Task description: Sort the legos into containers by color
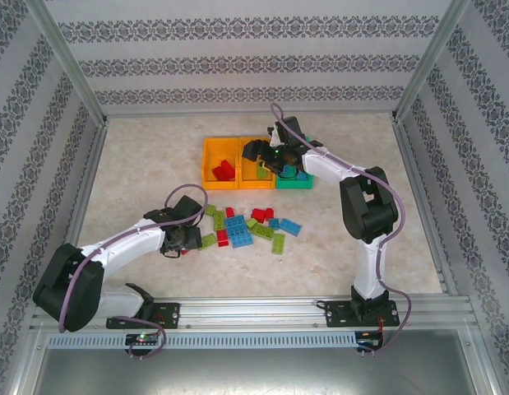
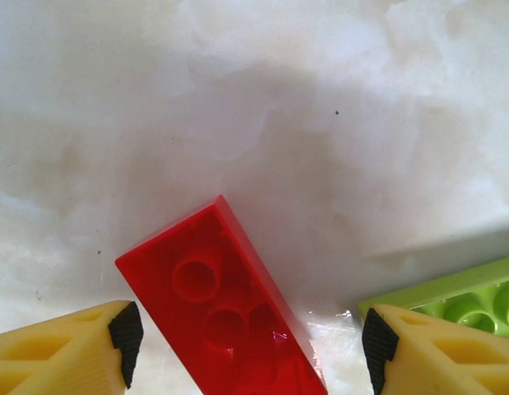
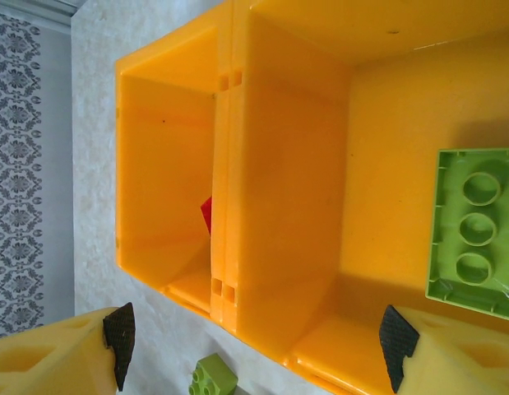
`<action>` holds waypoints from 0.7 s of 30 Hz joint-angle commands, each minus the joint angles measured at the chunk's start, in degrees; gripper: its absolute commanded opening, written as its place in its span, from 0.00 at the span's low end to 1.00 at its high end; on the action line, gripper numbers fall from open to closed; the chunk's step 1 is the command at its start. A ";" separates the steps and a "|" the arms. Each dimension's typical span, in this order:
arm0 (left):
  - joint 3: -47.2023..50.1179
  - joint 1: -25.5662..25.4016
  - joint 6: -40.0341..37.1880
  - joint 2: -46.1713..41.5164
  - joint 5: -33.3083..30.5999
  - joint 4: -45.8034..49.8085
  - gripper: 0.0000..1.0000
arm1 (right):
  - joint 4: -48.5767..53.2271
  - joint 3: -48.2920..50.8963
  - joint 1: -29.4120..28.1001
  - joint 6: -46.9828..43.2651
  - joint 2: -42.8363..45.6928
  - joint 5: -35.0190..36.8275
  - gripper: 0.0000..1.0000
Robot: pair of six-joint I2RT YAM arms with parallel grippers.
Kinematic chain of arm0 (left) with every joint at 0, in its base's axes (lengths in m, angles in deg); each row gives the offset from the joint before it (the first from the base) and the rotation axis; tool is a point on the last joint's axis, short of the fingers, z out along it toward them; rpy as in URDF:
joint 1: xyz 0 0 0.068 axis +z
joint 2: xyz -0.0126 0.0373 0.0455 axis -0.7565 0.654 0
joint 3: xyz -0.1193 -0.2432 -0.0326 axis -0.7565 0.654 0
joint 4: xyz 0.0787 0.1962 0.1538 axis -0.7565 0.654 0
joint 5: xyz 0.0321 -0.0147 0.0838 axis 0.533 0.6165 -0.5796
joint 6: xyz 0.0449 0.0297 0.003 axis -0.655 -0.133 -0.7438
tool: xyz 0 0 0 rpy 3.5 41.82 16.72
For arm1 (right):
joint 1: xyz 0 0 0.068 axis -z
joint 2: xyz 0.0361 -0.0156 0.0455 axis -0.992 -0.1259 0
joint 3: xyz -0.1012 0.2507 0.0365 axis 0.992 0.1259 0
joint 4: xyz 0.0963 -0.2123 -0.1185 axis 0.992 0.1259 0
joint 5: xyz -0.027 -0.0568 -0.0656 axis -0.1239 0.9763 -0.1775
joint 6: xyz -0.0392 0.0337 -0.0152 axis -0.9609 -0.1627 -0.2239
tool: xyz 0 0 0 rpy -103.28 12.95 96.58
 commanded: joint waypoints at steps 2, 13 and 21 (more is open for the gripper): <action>2.21 0.80 4.96 -2.05 -0.54 0.66 0.67 | -1.23 0.92 0.59 -0.10 3.14 -1.40 0.80; 3.48 2.02 5.52 -2.86 0.53 -1.30 0.50 | -1.01 3.96 1.91 -1.70 5.48 -0.89 0.80; 2.59 2.87 4.99 0.67 1.49 -4.13 0.44 | 1.86 9.33 2.61 -6.64 12.16 3.18 0.80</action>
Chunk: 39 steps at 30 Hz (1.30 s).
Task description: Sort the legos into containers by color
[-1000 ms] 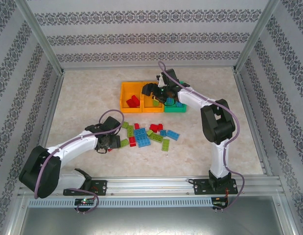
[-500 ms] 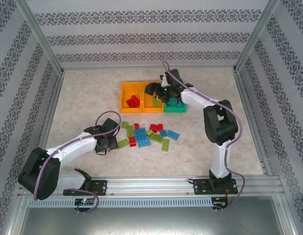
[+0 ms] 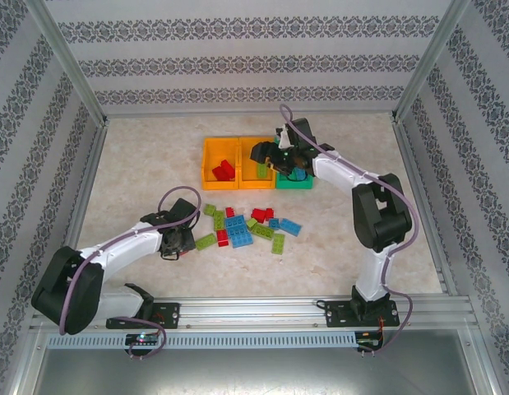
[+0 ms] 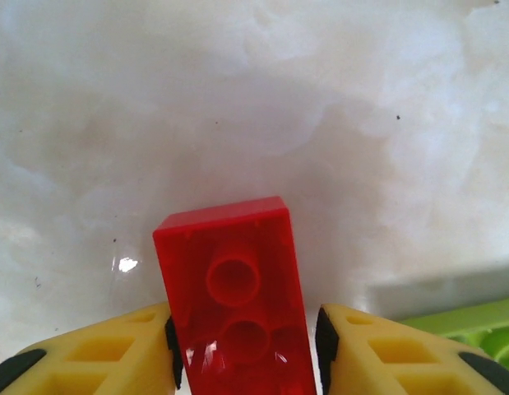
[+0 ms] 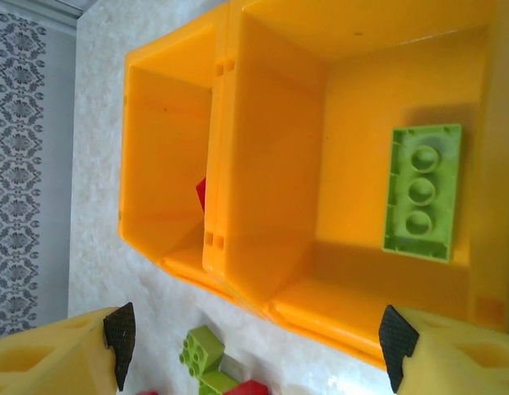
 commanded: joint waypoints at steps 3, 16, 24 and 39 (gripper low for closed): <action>-0.35 0.97 0.15 1.81 0.75 -1.93 0.37 | 2.84 4.70 1.30 -5.01 7.89 5.18 0.80; -14.23 1.48 -10.02 1.21 -2.00 -1.79 0.23 | 5.25 22.52 2.23 -8.45 24.01 18.46 0.78; -39.70 4.47 -20.12 21.58 4.91 -4.01 0.21 | 7.57 35.88 -6.11 -0.03 32.81 26.11 0.77; -68.02 6.57 -25.26 47.03 8.52 2.38 0.33 | 11.67 38.16 -8.82 -5.23 30.46 22.02 0.84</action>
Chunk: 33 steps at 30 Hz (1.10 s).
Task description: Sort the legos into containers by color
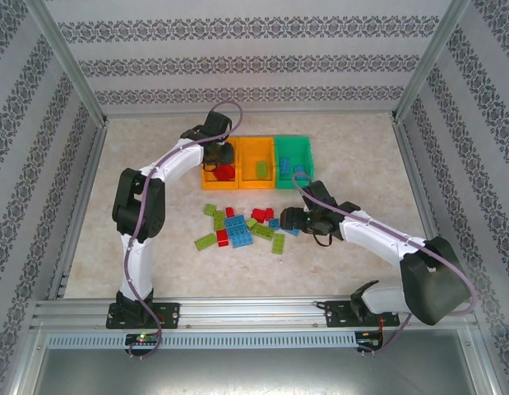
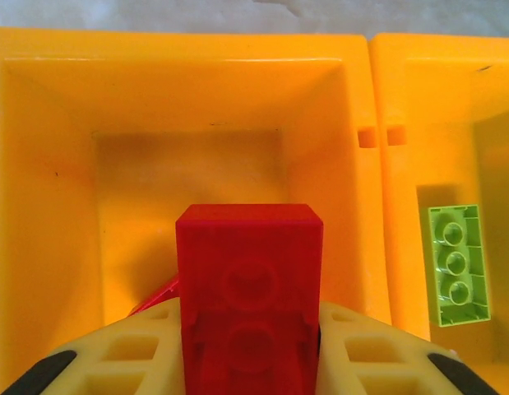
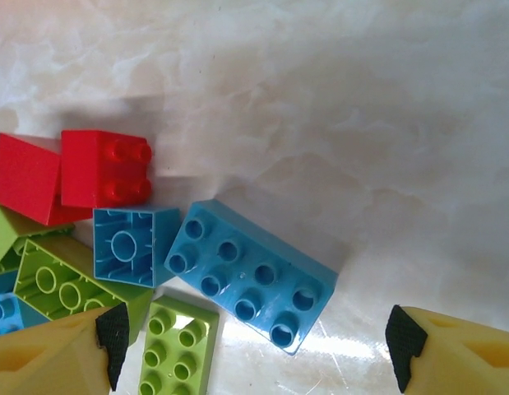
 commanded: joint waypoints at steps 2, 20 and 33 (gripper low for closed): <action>-2.13 0.68 -1.22 0.04 1.26 2.79 0.38 | 3.08 -2.03 -0.54 0.93 -3.74 -0.84 0.84; 15.21 0.43 0.73 -14.37 7.91 -7.44 0.73 | 1.36 -2.13 1.13 8.71 -8.53 5.38 0.70; 28.15 0.00 5.35 -21.92 11.54 -13.91 0.78 | 2.54 0.97 1.01 3.78 0.21 6.06 0.77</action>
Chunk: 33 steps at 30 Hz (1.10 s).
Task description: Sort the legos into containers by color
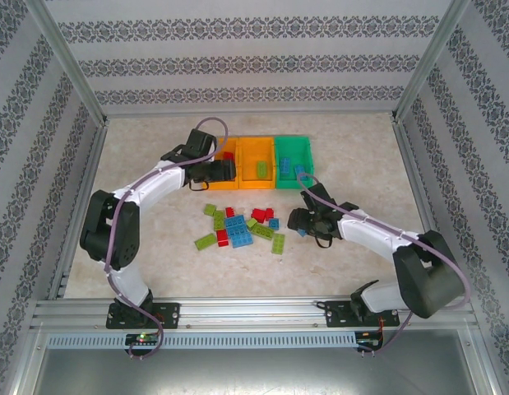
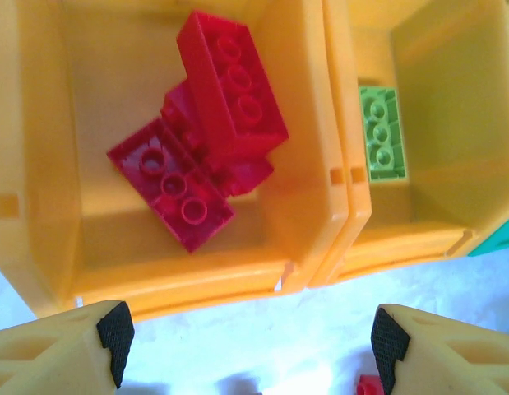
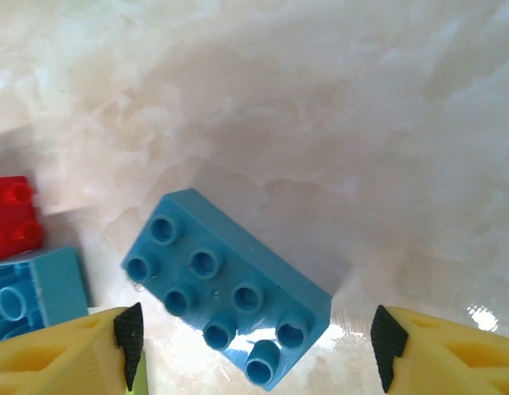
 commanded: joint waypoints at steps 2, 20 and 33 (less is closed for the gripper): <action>3.69 -0.20 2.85 -2.85 2.47 -4.38 0.78 | 2.87 -1.36 -0.49 -7.03 1.58 0.35 0.77; 11.25 -0.21 3.67 -11.52 0.99 -6.53 0.80 | 12.97 -13.32 0.65 -21.98 -13.84 -3.42 0.75; 13.15 -0.16 4.14 -12.75 -0.30 -6.68 0.81 | 13.19 -12.76 0.74 -20.33 -14.72 0.53 0.40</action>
